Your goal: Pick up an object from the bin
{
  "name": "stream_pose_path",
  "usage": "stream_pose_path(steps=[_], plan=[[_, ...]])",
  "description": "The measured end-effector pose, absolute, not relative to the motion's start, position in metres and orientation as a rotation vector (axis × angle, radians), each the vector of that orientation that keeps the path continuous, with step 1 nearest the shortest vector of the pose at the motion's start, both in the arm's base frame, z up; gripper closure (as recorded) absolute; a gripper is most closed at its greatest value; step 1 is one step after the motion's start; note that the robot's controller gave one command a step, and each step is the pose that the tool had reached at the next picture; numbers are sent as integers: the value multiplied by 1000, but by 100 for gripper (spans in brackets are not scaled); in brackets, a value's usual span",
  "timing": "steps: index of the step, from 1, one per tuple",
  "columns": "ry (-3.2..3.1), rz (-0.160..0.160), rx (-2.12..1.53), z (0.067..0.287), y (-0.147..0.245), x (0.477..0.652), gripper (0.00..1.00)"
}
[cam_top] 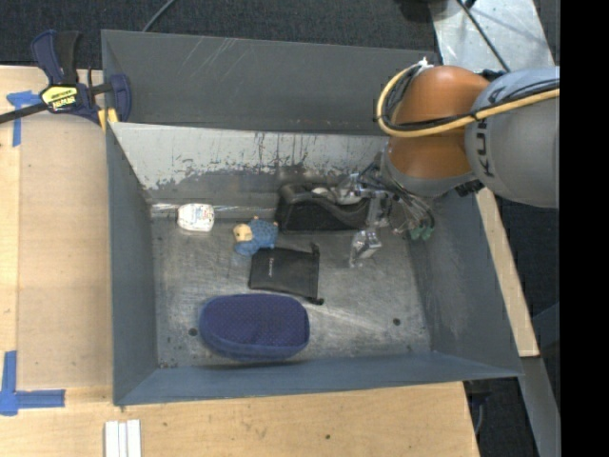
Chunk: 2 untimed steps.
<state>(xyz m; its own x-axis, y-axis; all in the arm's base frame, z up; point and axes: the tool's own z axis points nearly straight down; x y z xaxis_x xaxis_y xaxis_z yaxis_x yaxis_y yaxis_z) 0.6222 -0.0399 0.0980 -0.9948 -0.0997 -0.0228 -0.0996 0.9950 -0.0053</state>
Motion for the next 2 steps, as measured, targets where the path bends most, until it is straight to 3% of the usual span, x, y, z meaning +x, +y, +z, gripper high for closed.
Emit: stream_pose_path(steps=[1,2], plan=[[3090,-9,-158,102,-38,628,100],[3131,-3,-215,270,-33,620,100]])
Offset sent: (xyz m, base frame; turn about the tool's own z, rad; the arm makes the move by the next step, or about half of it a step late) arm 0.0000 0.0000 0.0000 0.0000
